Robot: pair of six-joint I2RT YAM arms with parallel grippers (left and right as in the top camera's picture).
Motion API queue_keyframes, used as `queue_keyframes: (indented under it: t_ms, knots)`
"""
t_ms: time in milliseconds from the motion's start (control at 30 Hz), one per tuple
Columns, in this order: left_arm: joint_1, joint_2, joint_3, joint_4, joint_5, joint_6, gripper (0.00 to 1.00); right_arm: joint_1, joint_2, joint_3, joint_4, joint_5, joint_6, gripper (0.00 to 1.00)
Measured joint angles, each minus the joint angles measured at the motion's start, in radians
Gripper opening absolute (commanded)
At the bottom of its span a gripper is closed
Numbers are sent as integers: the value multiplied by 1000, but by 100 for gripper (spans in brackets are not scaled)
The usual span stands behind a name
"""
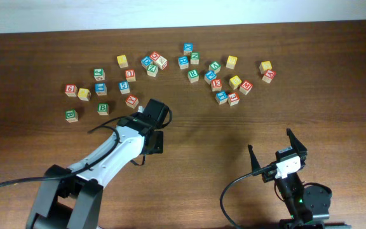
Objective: Spell out ICRA
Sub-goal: 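Lower the C block beside the I block and open the left gripper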
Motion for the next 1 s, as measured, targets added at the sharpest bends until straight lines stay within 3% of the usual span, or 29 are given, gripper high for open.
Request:
queue_keyframes:
  t_ms: [1000]
  knots:
    - [0, 0, -1, -2, -56, -13, 0, 0, 0, 0, 0, 0, 0, 98]
